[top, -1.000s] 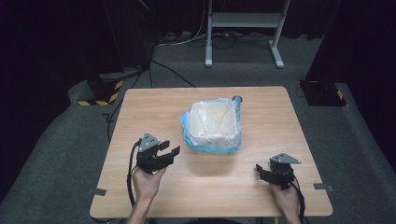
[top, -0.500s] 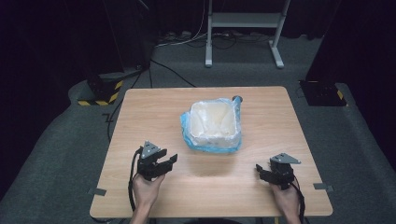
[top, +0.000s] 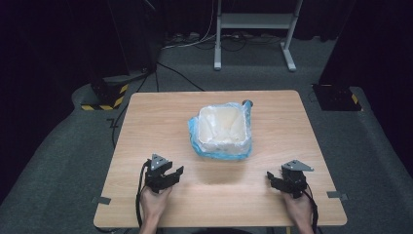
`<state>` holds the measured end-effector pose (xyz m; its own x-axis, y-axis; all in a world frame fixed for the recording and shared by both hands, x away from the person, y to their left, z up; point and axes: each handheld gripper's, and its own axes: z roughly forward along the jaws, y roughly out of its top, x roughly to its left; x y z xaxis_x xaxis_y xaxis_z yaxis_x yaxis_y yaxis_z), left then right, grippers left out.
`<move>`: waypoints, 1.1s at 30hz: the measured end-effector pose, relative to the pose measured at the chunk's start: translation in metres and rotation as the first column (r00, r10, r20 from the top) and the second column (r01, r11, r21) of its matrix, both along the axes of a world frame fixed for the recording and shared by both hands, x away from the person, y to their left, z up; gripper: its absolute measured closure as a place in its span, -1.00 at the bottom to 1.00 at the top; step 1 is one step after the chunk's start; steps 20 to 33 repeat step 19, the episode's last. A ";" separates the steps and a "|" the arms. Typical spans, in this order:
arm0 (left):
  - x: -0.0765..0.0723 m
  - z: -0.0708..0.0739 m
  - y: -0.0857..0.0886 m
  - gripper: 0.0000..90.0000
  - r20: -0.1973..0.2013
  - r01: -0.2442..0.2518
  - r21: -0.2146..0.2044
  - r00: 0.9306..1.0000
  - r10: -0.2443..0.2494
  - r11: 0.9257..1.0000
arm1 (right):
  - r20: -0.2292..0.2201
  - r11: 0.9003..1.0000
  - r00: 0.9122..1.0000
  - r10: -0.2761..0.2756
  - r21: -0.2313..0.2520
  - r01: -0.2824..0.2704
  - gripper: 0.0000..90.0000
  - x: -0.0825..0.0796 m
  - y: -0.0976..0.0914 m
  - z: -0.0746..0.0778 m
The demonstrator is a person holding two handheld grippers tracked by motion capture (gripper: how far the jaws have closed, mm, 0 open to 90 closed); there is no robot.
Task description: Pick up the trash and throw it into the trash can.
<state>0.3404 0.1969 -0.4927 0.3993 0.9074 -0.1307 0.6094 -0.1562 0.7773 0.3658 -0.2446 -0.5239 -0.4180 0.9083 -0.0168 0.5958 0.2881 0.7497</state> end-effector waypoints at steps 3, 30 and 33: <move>0.002 -0.006 -0.002 0.04 -0.016 -0.008 0.034 1.000 0.008 0.999 | 0.000 1.000 1.000 0.000 0.000 0.000 -0.24 0.000 0.000 0.000; 0.008 -0.034 -0.007 -0.15 0.004 -0.063 0.118 0.998 0.063 0.991 | 0.000 1.000 1.000 -0.001 0.001 0.001 -0.24 0.000 0.000 0.000; 0.008 -0.034 -0.007 -0.15 0.004 -0.063 0.118 0.998 0.063 0.991 | 0.000 1.000 1.000 -0.001 0.001 0.001 -0.24 0.000 0.000 0.000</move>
